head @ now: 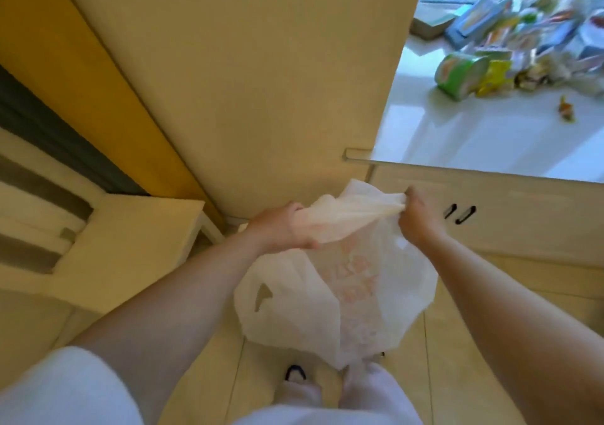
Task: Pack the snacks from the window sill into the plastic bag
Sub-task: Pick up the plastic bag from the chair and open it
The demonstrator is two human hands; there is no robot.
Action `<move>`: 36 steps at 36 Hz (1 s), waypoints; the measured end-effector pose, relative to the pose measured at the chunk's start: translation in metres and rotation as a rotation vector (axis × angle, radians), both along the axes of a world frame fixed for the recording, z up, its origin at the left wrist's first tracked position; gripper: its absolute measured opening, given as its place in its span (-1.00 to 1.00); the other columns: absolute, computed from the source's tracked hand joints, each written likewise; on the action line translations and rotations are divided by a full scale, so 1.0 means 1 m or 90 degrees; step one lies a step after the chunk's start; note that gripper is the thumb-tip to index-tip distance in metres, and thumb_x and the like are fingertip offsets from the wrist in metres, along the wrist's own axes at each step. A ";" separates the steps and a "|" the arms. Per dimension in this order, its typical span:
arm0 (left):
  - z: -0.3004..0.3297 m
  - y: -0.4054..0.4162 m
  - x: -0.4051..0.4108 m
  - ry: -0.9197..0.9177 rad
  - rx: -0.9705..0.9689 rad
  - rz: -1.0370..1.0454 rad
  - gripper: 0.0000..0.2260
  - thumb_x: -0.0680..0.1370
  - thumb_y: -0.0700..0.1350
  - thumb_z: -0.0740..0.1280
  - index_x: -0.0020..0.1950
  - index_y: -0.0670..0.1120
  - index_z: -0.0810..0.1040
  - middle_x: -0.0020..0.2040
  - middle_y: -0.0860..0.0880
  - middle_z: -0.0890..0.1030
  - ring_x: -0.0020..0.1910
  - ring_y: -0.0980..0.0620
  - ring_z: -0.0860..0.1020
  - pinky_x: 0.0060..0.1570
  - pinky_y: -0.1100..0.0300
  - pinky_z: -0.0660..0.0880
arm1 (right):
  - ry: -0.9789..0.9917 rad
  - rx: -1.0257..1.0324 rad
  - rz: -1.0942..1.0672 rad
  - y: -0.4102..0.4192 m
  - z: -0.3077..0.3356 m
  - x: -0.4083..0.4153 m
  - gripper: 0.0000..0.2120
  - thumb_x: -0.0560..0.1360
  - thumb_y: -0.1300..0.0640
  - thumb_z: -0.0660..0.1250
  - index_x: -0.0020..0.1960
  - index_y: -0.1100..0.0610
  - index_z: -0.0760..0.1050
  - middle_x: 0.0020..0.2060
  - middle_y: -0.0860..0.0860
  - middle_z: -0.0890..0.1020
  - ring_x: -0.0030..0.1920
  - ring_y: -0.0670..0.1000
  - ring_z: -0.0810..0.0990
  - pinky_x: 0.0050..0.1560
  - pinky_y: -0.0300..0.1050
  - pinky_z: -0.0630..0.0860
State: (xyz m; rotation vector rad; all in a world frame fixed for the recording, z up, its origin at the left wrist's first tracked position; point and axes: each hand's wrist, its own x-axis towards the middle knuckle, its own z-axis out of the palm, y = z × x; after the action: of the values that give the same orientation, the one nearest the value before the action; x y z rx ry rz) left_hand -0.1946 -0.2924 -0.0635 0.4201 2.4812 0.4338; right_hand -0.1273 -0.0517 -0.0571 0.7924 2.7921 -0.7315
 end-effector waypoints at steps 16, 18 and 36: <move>0.070 0.247 -0.018 0.382 0.151 -0.003 -0.81 0.51 -0.26 0.15 -0.04 -0.18 0.55 -0.13 -0.23 0.61 -0.14 -0.23 0.55 -0.30 0.15 0.28 | 0.223 0.170 -0.111 0.222 0.056 0.024 -0.70 0.52 -0.01 0.24 0.13 0.18 0.39 -0.11 0.24 0.61 -0.07 0.30 0.57 -0.21 -0.05 0.31; 0.083 0.276 -0.019 0.403 0.178 0.005 -0.79 0.50 -0.28 0.19 0.04 -0.16 0.57 -0.10 -0.21 0.63 -0.12 -0.21 0.56 -0.28 0.16 0.33 | 0.247 0.204 -0.113 0.249 0.070 0.021 -0.68 0.53 0.00 0.24 0.14 0.21 0.39 -0.12 0.24 0.62 -0.08 0.30 0.58 -0.21 -0.05 0.29; 0.080 0.471 -0.129 0.427 0.187 -0.053 -0.85 0.52 -0.18 0.16 -0.06 -0.14 0.52 -0.08 -0.19 0.61 -0.14 -0.23 0.53 -0.25 0.12 0.32 | 0.210 0.252 -0.184 0.433 0.061 -0.059 -0.58 0.54 -0.01 0.18 0.31 0.20 0.36 -0.15 0.22 0.63 -0.13 0.28 0.58 -0.20 -0.05 0.32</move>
State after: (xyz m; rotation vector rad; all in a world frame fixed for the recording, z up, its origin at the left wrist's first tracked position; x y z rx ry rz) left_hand -0.3235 0.1791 0.0166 0.9075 3.0288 0.7206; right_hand -0.1863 0.3809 0.0038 1.2679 3.2156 -0.3720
